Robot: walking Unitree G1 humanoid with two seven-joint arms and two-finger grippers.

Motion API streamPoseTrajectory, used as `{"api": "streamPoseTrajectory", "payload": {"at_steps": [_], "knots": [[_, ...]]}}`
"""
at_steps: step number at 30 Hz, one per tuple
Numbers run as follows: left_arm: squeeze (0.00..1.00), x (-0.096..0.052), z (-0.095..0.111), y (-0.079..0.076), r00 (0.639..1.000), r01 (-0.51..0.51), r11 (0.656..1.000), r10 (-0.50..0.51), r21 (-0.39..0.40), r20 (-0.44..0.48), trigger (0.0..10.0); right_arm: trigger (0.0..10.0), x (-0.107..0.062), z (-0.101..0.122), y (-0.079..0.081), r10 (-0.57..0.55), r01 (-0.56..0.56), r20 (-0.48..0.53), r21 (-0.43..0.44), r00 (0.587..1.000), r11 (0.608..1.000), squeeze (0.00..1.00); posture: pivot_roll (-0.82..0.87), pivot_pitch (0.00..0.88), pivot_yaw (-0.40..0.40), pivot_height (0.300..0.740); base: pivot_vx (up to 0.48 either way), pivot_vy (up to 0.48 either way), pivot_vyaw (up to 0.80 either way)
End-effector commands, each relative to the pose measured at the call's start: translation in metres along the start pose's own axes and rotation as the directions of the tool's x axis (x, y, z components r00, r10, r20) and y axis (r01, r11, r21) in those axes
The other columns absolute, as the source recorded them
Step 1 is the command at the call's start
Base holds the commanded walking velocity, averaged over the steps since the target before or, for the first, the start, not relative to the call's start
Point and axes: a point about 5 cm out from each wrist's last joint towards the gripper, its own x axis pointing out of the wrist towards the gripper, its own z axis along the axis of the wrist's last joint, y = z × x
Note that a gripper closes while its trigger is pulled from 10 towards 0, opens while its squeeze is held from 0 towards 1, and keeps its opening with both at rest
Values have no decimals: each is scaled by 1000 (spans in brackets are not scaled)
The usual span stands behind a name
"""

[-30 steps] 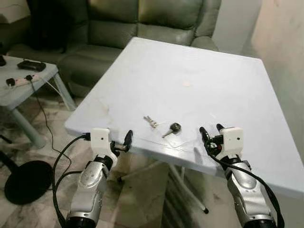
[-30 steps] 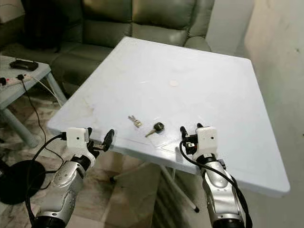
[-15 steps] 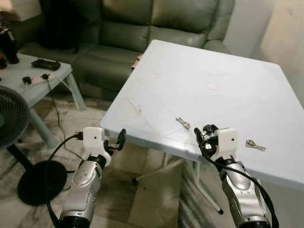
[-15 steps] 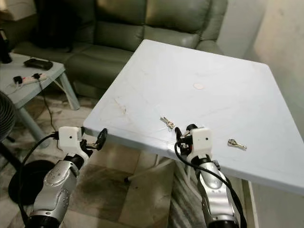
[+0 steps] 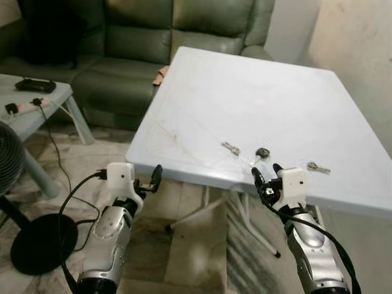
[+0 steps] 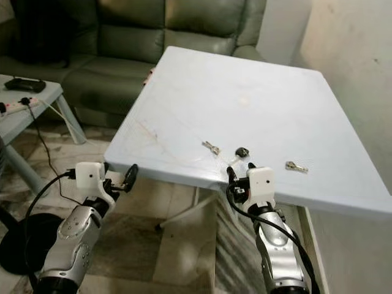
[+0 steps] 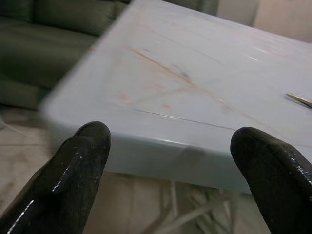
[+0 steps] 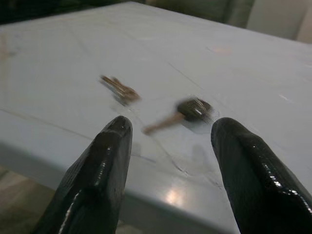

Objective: Hang keys on a hook

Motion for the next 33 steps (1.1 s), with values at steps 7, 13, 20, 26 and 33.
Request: {"api": "streamPoseTrajectory", "payload": {"at_steps": [7, 13, 20, 26, 33], "knots": [[0, 2, 1, -5, 1000, 24, 999, -24, 26, 1, 10000, 10000, 0, 2, -3, -3, 3, 7, -11, 1000, 1000, 0, -12, 41, -48, 740, 0, 0, 0], [0, 3, 3, -7, 999, 35, 998, -36, 46, 14, 10000, 10000, 1, 2, -4, -2, 2, 7, -13, 1000, 1000, 0, -11, 36, -48, 740, 0, 0, 0], [0, 2, 2, -7, 999, 43, 998, -44, 53, 12, 10000, 10000, 0, 2, -3, 2, -2, 9, -16, 1000, 1000, 0, -9, 35, -46, 740, 0, 0, 0], [0, 1, 2, -10, 998, 55, 997, -55, 55, 6, 10000, 10000, 3, 3, -3, -5, 5, 7, -9, 1000, 1000, 0, -7, 39, -43, 740, 0, 0, 0], [0, 0, 5, -11, 996, 93, 992, -94, 79, 7, 10000, 10000, 16, 11, -9, -38, 38, 6, -25, 999, 999, 0, 1, 50, -43, 740, 0, 0, 0]]}}
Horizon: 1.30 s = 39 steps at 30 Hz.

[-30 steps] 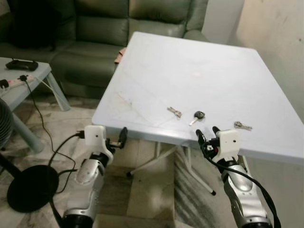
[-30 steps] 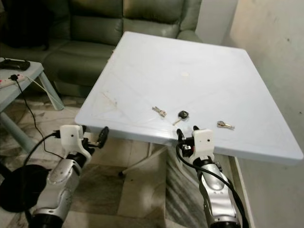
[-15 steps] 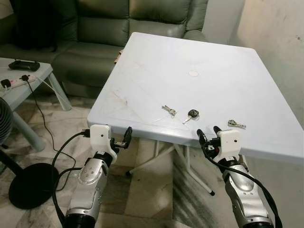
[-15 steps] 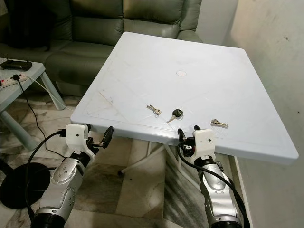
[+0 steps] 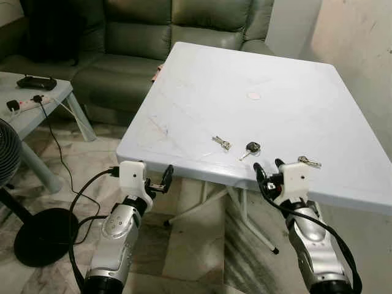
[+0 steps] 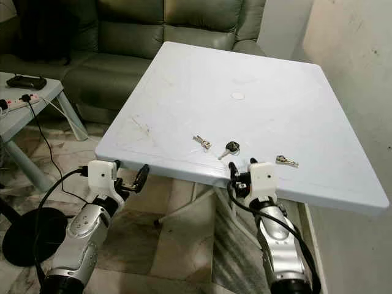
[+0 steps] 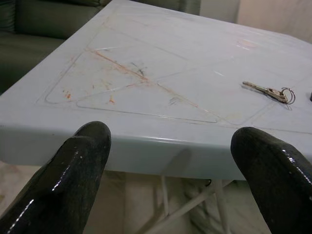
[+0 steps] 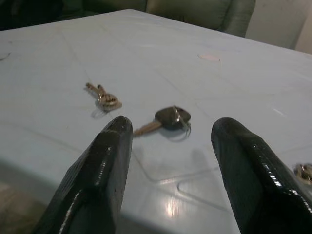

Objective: Hang keys on a hook

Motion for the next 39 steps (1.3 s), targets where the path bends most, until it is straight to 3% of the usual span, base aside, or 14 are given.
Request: {"api": "streamPoseTrajectory", "payload": {"at_steps": [1, 4, 5, 6, 7, 17, 18, 19, 29, 39], "knots": [[0, -1, 5, -1, 1000, 28, 999, -28, 24, 9, 10000, 10000, 4, 1, -5, -24, 24, -13, -4, 1000, 1000, 0, 3, 53, -43, 740, 0, 0, 0], [0, 0, 7, -3, 999, 49, 998, -49, 37, 12, 10000, 10000, 13, 8, -5, -26, 26, 4, -1, 1000, 1000, 0, 5, 66, -44, 740, 0, 0, 0], [0, 0, 8, -5, 998, 63, 997, -63, 44, 13, 10000, 10000, 18, 13, -4, -26, 26, 15, 13, 1000, 1000, 392, 9, 71, -45, 740, 0, 0, 0], [0, 0, 8, -7, 998, 69, 997, -69, 44, 14, 10000, 10000, 20, 14, -4, -26, 26, 17, 22, 1000, 999, 392, 11, 75, -46, 740, 0, 0, 0], [0, 1, 10, -11, 996, 88, 995, -89, 47, 15, 10000, 10000, 25, 18, -3, -16, 15, 30, 29, 999, 999, 1000, 14, 81, -49, 740, 0, 0, 0], [0, 4, 15, -32, 985, 168, 984, -170, 53, 28, 10000, 10000, 47, 34, 7, 4, -4, 54, 8, 999, 1000, 1000, 23, 123, -57, 740, 0, 0, 0], [0, 4, 16, -34, 984, 176, 983, -178, 51, 29, 10000, 10000, 49, 35, 8, 20, -20, 51, 12, 998, 1000, 631, 22, 132, -58, 740, 0, 0, 0], [0, 4, 16, -37, 982, 185, 982, -187, 48, 31, 10000, 10000, 50, 36, 8, 31, -32, 50, 16, 998, 999, 0, 23, 138, -58, 740, 0, 0, 0], [0, -1, 21, -53, 971, 237, 970, -239, 51, 32, 10000, 10000, 67, 45, 0, 64, -64, 26, 26, 998, 998, 0, 19, 187, -59, 740, 0, 0, 0], [0, -10, 20, -57, 969, 246, 968, -247, 46, 15, 10000, 10000, 74, 48, -15, 151, -149, -20, 58, 988, 987, 0, 30, 226, -59, 740, 0, 0, 0]]}}
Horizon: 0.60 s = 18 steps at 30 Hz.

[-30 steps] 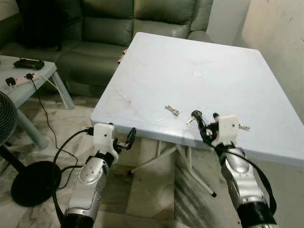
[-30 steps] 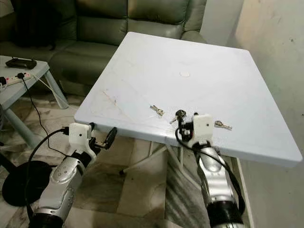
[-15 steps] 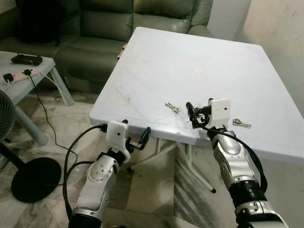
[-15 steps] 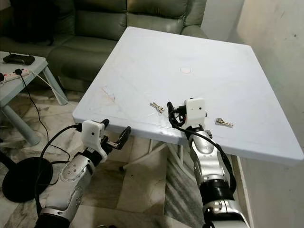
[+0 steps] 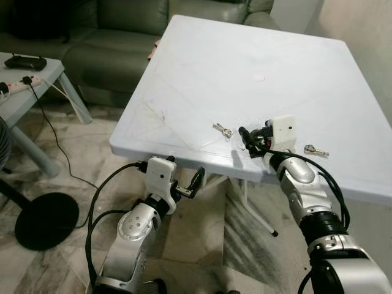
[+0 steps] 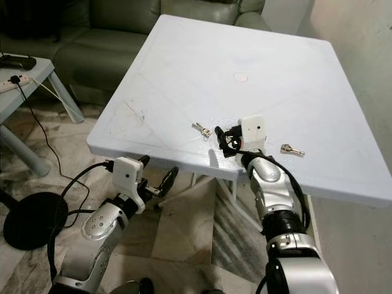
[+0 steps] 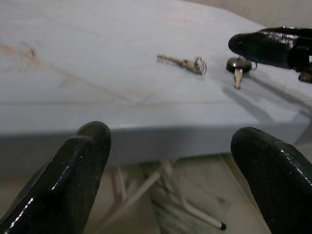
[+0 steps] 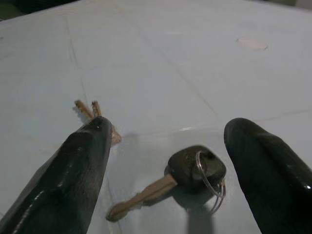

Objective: Hang keys on a hook

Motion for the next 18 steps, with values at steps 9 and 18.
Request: {"api": "streamPoseTrajectory", "payload": {"at_steps": [9, 18], "knots": [[0, -10, -3, -4, 999, -2, 1000, 2, 2, -34, 10000, 3961, -1, 2, -18, 19, -18, -13, 79, 1000, 997, 0, 36, 236, -62, 740, 0, 0, 0], [0, -11, -3, -7, 999, -3, 1000, 2, -3, -45, 10000, 0, -2, 6, -30, -7, 7, 0, 104, 1000, 995, 0, 33, 234, -60, 740, 0, 0, 0]]}}
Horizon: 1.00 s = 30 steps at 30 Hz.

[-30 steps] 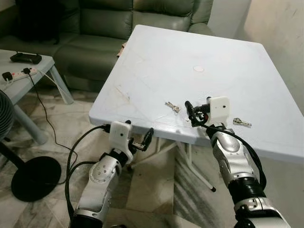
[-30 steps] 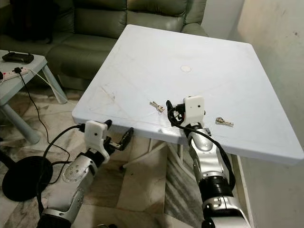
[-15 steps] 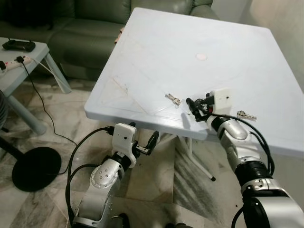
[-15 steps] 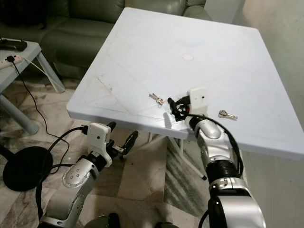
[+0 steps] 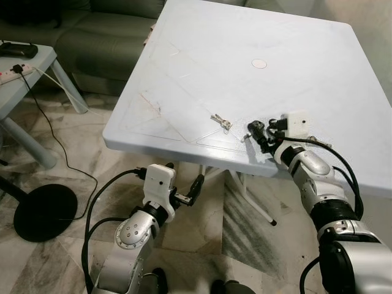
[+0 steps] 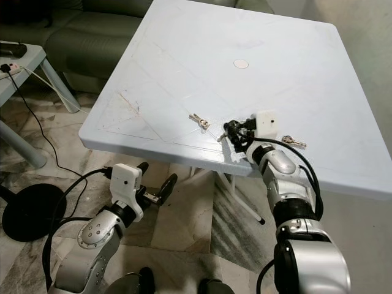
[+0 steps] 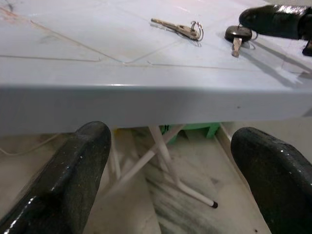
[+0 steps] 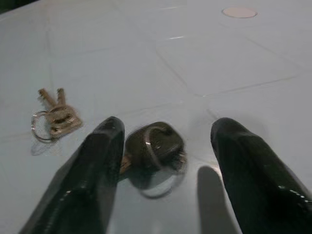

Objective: Hang keys on a hook

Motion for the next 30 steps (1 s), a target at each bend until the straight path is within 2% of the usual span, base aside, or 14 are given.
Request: {"api": "streamPoseTrajectory", "payload": {"at_steps": [1, 5, 8, 10, 11, 12, 13, 14, 24, 25, 26, 27, 28, 30], "knots": [[0, -2, 1, -2, 1000, -2, 1000, 2, 7, -3, 10000, 0, -2, 1, -6, -17, 17, 6, 15, 1000, 1000, 0, 33, 234, -60, 740, 0, 0, 0], [0, -2, 2, -2, 1000, -3, 1000, 3, 10, -6, 10000, 0, -3, 1, -9, -18, 18, 3, 11, 1000, 1000, 0, 33, 239, -59, 740, 0, 0, 0], [0, -2, 2, -1, 1000, -5, 1000, 5, 10, -6, 10000, 627, -4, 1, -10, -19, 19, 2, 8, 1000, 1000, 0, 33, 241, -58, 740, 0, 0, 0], [0, -2, 2, -1, 1000, -6, 1000, 6, 10, -7, 10000, 3059, -4, 1, -11, -21, 21, 1, 8, 1000, 1000, 0, 34, 242, -58, 740, 0, 0, 0], [0, -2, 2, -1, 1000, -7, 1000, 7, 10, -8, 10000, 3451, -4, 1, -11, -21, 21, 1, 8, 1000, 1000, 0, 34, 242, -58, 740, 0, 0, 0], [0, -2, 2, -1, 1000, -7, 1000, 7, 10, -9, 10000, 5098, -4, 1, -12, -20, 20, 1, 7, 1000, 1000, 0, 34, 242, -58, 740, 0, 0, 0], [0, -2, 2, -1, 1000, -8, 1000, 8, 10, -10, 10000, 8510, -4, 1, -12, -19, 19, 2, 6, 1000, 1000, 0, 34, 242, -57, 740, 0, 0, 0], [0, -3, 2, -1, 1000, -8, 1000, 8, 8, -11, 10000, 10000, -4, 1, -11, -14, 14, 6, 15, 1000, 1000, 0, 34, 242, -57, 740, 0, 0, 0], [0, -3, 1, -1, 1000, -11, 1000, 11, 8, -13, 10000, 10000, -3, 3, -9, -6, 1, 54, 93, 999, 996, 0, 39, 241, -56, 740, 0, 0, 0], [0, -3, 2, -1, 1000, -12, 1000, 12, 7, -13, 10000, 10000, -3, 3, -9, -6, 1, 54, 90, 999, 996, 933, 39, 240, -56, 740, 0, 0, 0], [0, -3, 2, -1, 1000, -12, 1000, 12, 7, -13, 10000, 10000, -3, 3, -9, -9, 5, 52, 84, 999, 996, 933, 39, 239, -56, 740, 0, 0, 0], [0, -3, 2, -1, 1000, -12, 1000, 12, 7, -14, 10000, 10000, -3, 3, -9, -10, 6, 50, 77, 999, 997, 733, 40, 238, -56, 740, 0, 0, 0], [0, -2, 2, -1, 1000, -11, 1000, 12, 6, -13, 10000, 10000, -3, 3, -9, -6, 2, 48, 75, 999, 997, 0, 40, 238, -56, 740, 0, 0, 0], [0, -2, 2, -1, 1000, -11, 1000, 11, 6, -13, 10000, 10000, -3, 3, -9, -4, 0, 47, 75, 999, 997, 0, 40, 238, -56, 740, 0, 0, 0]]}}
